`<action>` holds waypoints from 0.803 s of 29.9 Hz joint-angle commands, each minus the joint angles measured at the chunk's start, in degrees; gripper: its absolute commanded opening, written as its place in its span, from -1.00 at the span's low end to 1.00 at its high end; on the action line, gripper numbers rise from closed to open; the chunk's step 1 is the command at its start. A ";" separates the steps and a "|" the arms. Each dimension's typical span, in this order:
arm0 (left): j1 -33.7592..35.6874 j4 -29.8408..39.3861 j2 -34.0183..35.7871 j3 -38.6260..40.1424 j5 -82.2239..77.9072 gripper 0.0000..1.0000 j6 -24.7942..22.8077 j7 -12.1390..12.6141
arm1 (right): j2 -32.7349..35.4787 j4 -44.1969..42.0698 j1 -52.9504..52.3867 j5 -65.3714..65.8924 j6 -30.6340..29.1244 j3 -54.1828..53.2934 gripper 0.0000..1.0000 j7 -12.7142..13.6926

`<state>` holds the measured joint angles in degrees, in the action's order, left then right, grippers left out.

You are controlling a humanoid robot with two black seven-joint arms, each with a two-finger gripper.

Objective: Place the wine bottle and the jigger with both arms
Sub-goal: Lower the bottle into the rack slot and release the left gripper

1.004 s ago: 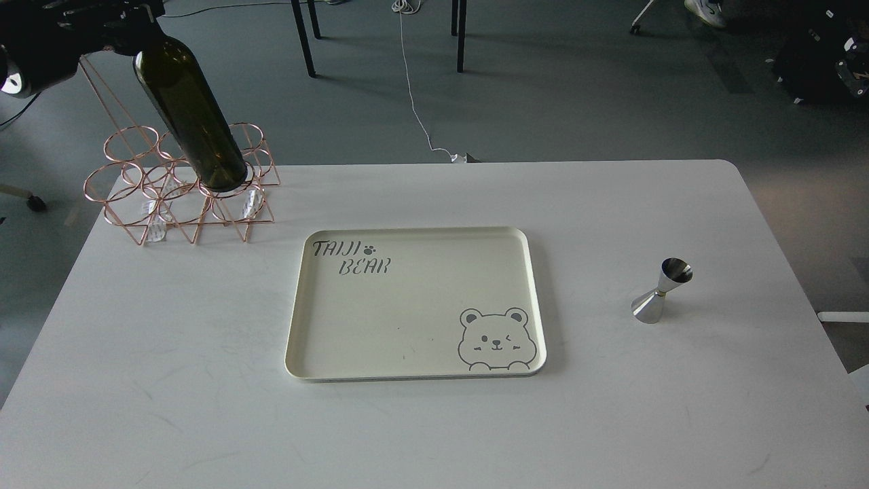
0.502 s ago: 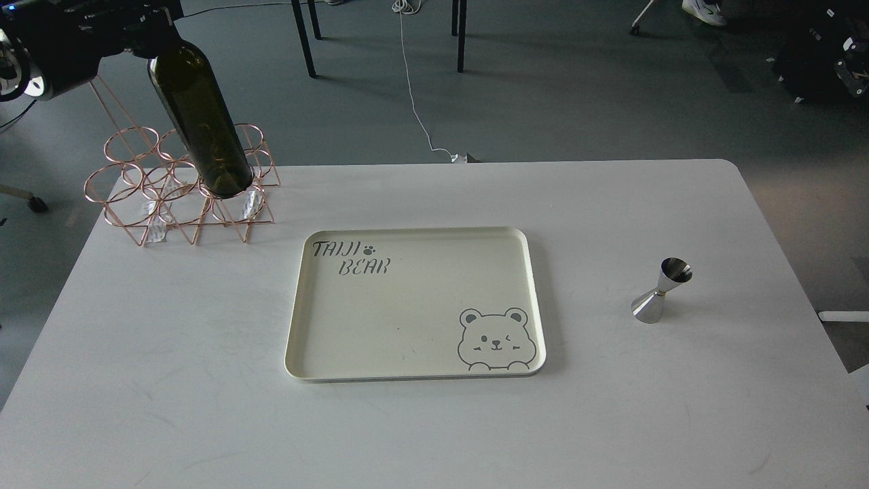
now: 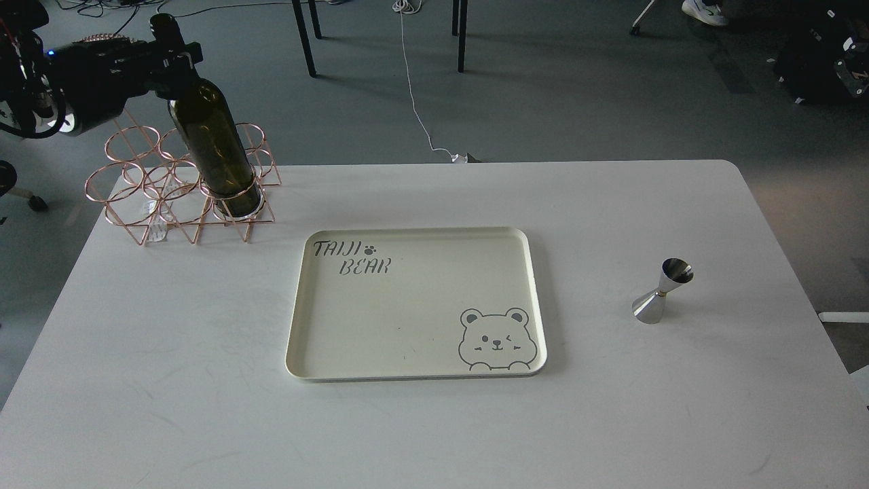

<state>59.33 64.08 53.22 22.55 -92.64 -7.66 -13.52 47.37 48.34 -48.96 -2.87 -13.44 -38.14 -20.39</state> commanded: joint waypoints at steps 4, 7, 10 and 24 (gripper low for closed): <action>-0.80 -2.03 -1.27 -0.05 0.00 -0.52 0.01 -0.10 | 0.00 0.00 0.00 -0.03 0.00 0.09 0.99 0.09; -0.88 -2.99 -1.98 -0.05 0.00 -0.46 0.01 -0.10 | 0.00 0.00 0.00 0.15 0.00 0.09 0.99 0.00; -0.89 -3.35 -2.07 -0.05 0.35 -0.37 0.01 -0.36 | 0.00 0.00 0.00 -0.03 0.00 0.09 0.99 0.00; -2.03 -4.67 -2.94 -0.05 0.62 0.17 0.01 -1.07 | -0.17 0.00 0.09 0.15 0.00 0.00 0.99 0.00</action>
<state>57.33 59.42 50.69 22.51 -92.00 -7.65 -14.65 47.11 48.34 -48.93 -2.82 -13.41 -38.11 -20.38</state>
